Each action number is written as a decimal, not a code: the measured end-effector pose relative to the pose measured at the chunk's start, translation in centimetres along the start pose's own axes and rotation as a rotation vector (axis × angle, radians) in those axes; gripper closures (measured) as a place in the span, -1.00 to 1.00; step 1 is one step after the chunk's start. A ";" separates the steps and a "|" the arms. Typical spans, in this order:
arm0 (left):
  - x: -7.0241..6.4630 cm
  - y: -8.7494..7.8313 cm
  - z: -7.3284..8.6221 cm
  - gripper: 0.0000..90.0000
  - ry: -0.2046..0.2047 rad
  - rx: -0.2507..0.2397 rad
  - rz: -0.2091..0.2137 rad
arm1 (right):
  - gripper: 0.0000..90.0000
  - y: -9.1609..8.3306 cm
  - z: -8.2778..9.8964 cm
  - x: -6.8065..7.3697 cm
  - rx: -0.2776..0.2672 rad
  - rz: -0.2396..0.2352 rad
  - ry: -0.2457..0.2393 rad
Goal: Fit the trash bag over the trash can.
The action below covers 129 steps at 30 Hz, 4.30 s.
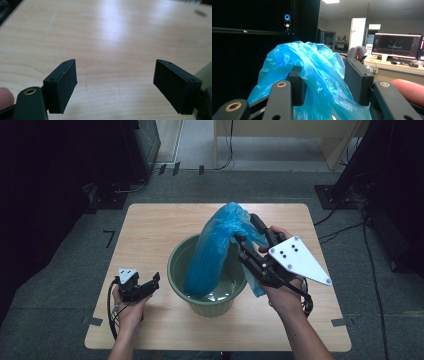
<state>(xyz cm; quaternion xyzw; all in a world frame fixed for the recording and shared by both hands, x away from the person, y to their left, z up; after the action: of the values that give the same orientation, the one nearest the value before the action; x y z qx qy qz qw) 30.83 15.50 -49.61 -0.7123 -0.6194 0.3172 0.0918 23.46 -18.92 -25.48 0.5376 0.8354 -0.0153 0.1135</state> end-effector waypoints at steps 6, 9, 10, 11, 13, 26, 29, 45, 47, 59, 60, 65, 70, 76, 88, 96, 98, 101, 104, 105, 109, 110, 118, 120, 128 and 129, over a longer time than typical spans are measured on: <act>-1.2 -2.2 -1.6 -0.59 0.016 -0.115 0.041 | 0.21 0.5 1.3 0.3 0.026 -0.001 0.007; -2.3 -3.5 -2.4 -0.59 0.029 -0.178 0.065 | 0.22 0.6 1.9 0.5 0.036 -0.011 0.006; -2.6 -3.9 -2.7 -0.59 0.036 -0.197 0.072 | 0.22 0.7 2.3 0.7 0.043 -0.016 0.005; -3.0 -4.4 -3.0 -0.59 0.041 -0.213 0.079 | 0.22 0.7 2.5 0.7 0.046 -0.016 0.008; -3.8 -5.3 -3.5 -0.59 0.044 -0.247 0.100 | 0.23 0.7 2.6 0.8 0.049 -0.018 0.011; -10.1 -10.9 -5.5 -0.59 0.131 -0.415 0.247 | 0.23 0.9 4.2 1.7 0.069 -0.043 0.008; -11.8 -12.0 -6.0 -0.59 0.157 -0.433 0.290 | 0.23 0.9 4.4 1.9 0.071 -0.048 0.012; -19.4 -13.2 -6.3 -0.12 0.313 -0.433 0.506 | 0.23 0.8 4.8 2.6 0.068 -0.072 0.015; -19.8 -13.2 -6.1 0.12 0.340 -0.437 0.512 | 0.23 0.7 4.7 2.7 0.065 -0.077 0.013; -16.8 -12.2 -6.6 1.00 0.255 -0.393 0.490 | 0.17 -0.3 5.2 2.2 0.073 -0.071 -0.027; -16.6 -12.2 -6.5 1.00 0.248 -0.388 0.490 | 0.18 -0.4 5.3 2.1 0.074 -0.069 -0.026; -16.8 -12.7 -5.7 0.45 0.241 -0.396 0.589 | 0.20 -0.3 5.6 2.2 0.078 -0.074 -0.011; -18.8 -13.4 -5.7 -0.23 0.314 -0.428 0.598 | 0.20 0.0 5.4 2.9 0.070 -0.097 -0.015; -19.0 -13.2 -6.3 0.84 0.311 -0.442 0.558 | 0.20 0.0 5.0 3.4 0.055 -0.125 -0.026; -16.1 -12.2 -6.9 0.92 0.197 -0.382 0.545 | 0.22 -1.1 5.3 2.5 0.049 -0.127 -0.016; -19.0 -13.9 -5.4 -0.11 0.340 -0.431 0.677 | 0.27 -0.6 5.2 3.4 0.049 -0.151 -0.019; -19.4 -13.6 -5.5 -0.09 0.367 -0.429 0.611 | 0.28 -0.6 5.1 3.7 0.040 -0.163 -0.019; -19.3 -12.8 -6.0 0.45 0.356 -0.411 0.536 | 0.27 -0.8 5.0 4.0 0.030 -0.179 -0.026; -18.7 -12.2 -6.6 0.91 0.323 -0.390 0.524 | 0.25 -1.0 5.0 3.9 0.030 -0.186 -0.036; -18.4 -12.0 -6.8 0.97 0.312 -0.381 0.525 | 0.25 -1.0 5.0 3.8 0.031 -0.189 -0.038; -17.2 -11.2 -7.2 0.99 0.261 -0.358 0.487 | 0.25 -1.3 5.1 3.3 0.035 -0.182 -0.033; -16.9 -11.0 -7.2 1.00 0.251 -0.356 0.480 | 0.25 -1.3 5.0 3.1 0.032 -0.179 -0.034; -14.6 -10.1 -7.5 1.00 0.198 -0.338 0.433 | 0.48 -1.5 5.3 2.6 0.035 -0.160 -0.027; -13.7 -9.8 -7.4 1.00 0.184 -0.335 0.417 | 0.64 -1.4 5.4 2.3 0.035 -0.145 -0.020; -12.1 -9.3 -7.2 1.00 0.136 -0.328 0.403 | 0.54 -1.5 6.1 1.4 0.043 -0.154 0.037; -12.0 -9.3 -7.2 1.00 0.134 -0.326 0.401 | 0.45 -1.5 6.2 1.5 0.041 -0.169 0.036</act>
<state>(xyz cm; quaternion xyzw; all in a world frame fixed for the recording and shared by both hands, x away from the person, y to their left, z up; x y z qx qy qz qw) 26.89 8.09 -35.06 -0.8457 -0.5011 0.1773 -0.0480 22.58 -19.11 -32.00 0.4677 0.8792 -0.0323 0.0855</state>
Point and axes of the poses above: each handheld gripper's, and its own axes: y roughly forward along the jaws, z roughly out of its underside, x roughly to its left, the point moved 3 cm from there along y, roughly forward along the jaws, and after that the axes turned 11 degrees about -y, right-handed, at the moved point
